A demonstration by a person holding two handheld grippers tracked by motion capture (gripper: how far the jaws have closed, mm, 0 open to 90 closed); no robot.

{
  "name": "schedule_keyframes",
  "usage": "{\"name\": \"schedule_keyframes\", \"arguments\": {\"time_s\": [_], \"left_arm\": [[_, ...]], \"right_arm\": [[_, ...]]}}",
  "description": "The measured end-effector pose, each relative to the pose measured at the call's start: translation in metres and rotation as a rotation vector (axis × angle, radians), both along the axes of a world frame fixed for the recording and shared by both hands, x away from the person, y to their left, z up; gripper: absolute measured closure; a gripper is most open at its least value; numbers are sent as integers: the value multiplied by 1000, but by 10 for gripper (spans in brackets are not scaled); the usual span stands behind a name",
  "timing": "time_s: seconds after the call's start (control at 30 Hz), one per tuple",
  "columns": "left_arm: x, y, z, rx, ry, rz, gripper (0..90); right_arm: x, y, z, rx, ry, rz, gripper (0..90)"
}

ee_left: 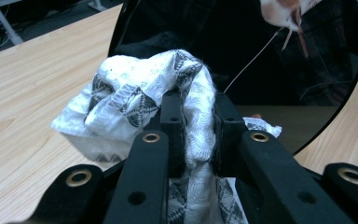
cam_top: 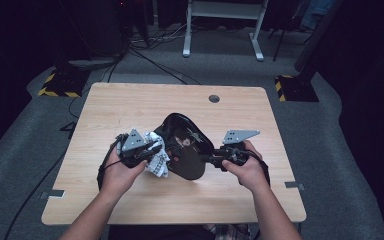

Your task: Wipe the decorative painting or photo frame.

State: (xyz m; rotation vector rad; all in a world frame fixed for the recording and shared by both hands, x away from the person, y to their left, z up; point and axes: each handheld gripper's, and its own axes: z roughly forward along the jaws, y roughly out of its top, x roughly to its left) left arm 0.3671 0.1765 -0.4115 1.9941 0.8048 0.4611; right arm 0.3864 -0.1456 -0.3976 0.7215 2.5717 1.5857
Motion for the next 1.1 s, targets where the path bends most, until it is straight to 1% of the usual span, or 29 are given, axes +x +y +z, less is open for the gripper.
{"name": "schedule_keyframes", "arguments": {"time_s": [0.03,0.17,0.23,0.33,0.43,0.8,0.9,0.93,1.1], "left_arm": [[0,-1,1,7,-3,-2,785],[-1,-2,5,-2,-13,-8,785],[-1,-3,9,-15,-20,-12,785],[-1,-4,12,-11,-27,-14,785],[-1,-5,21,-14,-45,-21,785],[1,-13,45,-16,-78,-37,785],[1,-14,48,-15,-84,-39,784],[2,-15,53,-12,-93,-40,784],[4,-17,59,-11,-103,-44,784]], "right_arm": [[0,0,0,0,1,0,780],[-1,0,0,-2,0,0,780],[-1,0,0,-3,0,0,780],[-2,1,0,-6,-3,-1,780],[-2,2,0,-8,-4,0,780],[-3,3,1,-16,-7,0,777],[-3,4,1,-19,-10,-2,777],[-3,4,1,-19,-11,-4,777],[-3,5,1,-20,-14,-9,777]]}}
